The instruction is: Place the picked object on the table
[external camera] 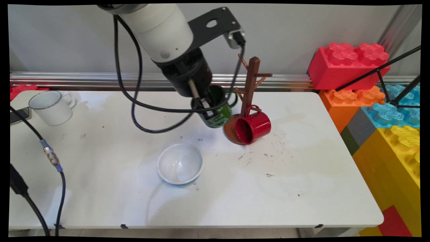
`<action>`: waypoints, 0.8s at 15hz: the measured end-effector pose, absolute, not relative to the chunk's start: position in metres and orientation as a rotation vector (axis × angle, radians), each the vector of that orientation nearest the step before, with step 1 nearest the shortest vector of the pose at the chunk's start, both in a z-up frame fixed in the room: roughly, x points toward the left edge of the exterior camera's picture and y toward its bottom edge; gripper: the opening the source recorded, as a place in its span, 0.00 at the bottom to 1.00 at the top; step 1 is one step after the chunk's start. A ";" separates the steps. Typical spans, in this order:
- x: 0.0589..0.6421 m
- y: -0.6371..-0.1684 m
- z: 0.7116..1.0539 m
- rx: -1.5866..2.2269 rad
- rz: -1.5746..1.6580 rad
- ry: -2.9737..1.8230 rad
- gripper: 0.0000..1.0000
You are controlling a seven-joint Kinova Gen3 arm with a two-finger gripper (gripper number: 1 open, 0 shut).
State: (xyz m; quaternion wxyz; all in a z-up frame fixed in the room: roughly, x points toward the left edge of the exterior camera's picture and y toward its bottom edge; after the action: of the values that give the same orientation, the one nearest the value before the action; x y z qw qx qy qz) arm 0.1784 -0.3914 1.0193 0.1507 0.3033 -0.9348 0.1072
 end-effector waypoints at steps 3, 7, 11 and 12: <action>0.193 -0.402 1.019 0.826 0.359 -2.761 0.00; 0.219 -0.421 1.013 0.779 0.430 -2.858 0.00; 0.245 -0.442 0.995 0.730 0.457 -2.934 0.00; 0.250 -0.446 0.990 0.719 0.460 -2.949 0.00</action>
State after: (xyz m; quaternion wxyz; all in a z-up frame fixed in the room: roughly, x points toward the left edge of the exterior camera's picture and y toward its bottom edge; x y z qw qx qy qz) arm 0.2504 -0.4460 0.9896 0.0358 0.2339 -0.9600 0.1496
